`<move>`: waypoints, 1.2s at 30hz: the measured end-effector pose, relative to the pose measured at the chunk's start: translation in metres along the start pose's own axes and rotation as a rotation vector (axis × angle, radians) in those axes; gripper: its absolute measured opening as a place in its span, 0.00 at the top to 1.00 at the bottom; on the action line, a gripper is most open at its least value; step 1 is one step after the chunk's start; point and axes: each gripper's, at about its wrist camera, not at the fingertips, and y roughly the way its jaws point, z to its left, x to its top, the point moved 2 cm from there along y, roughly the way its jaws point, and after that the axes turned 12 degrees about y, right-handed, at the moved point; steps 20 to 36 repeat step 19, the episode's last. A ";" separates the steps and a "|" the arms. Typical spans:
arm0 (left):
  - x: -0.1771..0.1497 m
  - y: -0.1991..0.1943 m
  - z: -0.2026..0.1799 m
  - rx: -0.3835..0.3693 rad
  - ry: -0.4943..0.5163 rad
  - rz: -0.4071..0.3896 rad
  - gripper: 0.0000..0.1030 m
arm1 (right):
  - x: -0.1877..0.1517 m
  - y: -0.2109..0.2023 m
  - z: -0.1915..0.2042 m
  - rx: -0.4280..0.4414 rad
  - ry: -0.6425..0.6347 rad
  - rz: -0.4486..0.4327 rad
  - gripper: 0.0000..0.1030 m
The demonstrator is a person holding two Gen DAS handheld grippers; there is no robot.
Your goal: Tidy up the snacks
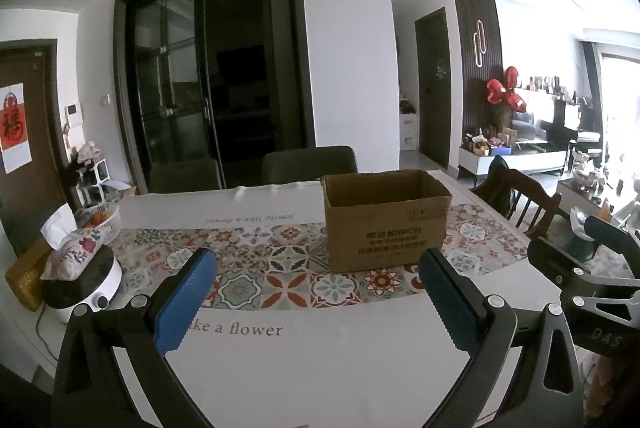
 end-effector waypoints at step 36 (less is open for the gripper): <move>0.001 -0.003 -0.002 -0.005 0.003 -0.002 0.00 | -0.001 -0.001 -0.002 -0.001 0.005 0.003 0.05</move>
